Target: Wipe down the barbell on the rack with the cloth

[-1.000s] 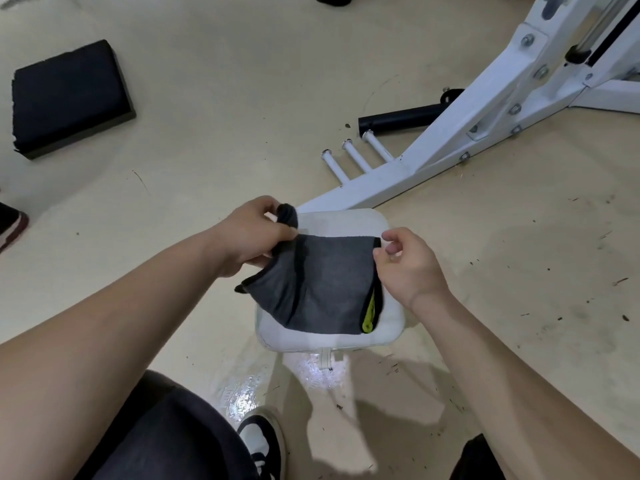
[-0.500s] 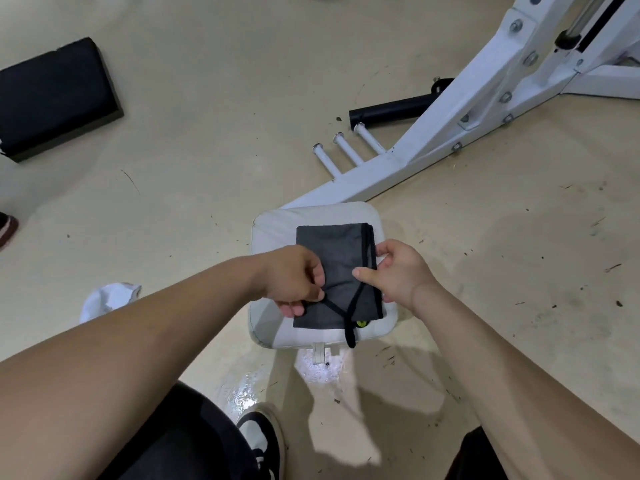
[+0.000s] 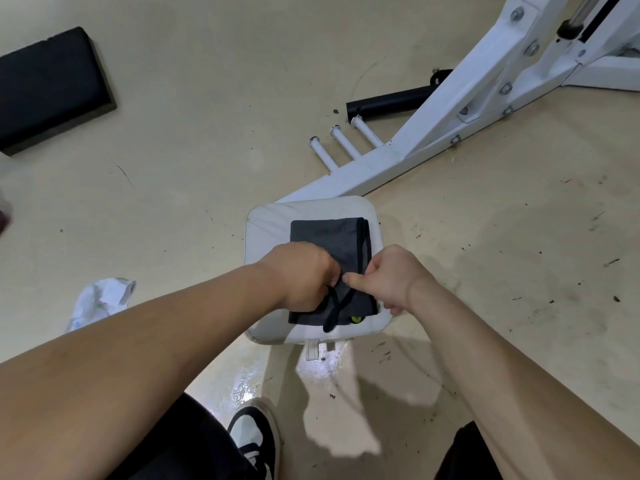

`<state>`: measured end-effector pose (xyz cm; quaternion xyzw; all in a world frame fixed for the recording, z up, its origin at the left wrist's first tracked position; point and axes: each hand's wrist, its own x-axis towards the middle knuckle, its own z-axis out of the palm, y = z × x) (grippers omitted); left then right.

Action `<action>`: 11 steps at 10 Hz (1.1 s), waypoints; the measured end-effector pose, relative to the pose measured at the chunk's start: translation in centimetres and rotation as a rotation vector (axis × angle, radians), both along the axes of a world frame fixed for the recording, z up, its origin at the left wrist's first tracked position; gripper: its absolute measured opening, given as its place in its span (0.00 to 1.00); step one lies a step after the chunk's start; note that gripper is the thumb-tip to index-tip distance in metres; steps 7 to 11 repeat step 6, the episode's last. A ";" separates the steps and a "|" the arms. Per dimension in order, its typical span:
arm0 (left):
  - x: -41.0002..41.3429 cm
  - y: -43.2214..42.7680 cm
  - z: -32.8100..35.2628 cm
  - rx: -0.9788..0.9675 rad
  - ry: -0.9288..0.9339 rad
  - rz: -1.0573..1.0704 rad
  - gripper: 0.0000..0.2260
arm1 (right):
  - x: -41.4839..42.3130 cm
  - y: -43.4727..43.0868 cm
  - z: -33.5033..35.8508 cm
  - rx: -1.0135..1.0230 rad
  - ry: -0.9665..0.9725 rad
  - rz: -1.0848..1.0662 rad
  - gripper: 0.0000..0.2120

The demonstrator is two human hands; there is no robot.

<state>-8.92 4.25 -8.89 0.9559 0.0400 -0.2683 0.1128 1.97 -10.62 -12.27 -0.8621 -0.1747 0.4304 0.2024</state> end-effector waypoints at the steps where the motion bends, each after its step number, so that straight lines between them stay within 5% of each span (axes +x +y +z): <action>1: 0.4 -0.3 1.0 0.032 -0.030 -0.016 0.08 | 0.2 0.1 0.3 0.038 0.047 -0.018 0.13; 4: -0.3 -4.2 -0.1 -0.001 0.277 -0.062 0.04 | 0.1 -0.9 -0.3 -0.046 0.056 0.057 0.06; 5: 0.1 -4.1 0.2 -0.062 0.260 -0.036 0.05 | 0.4 -0.8 0.0 -0.031 0.042 0.057 0.06; 6: 0.4 -1.6 0.1 -0.090 0.056 0.152 0.07 | 1.6 -1.1 0.8 0.040 -0.021 -0.053 0.12; 11: 0.4 -1.6 0.1 -0.090 0.056 0.152 0.07 | 1.6 -1.1 0.8 0.040 -0.021 -0.053 0.12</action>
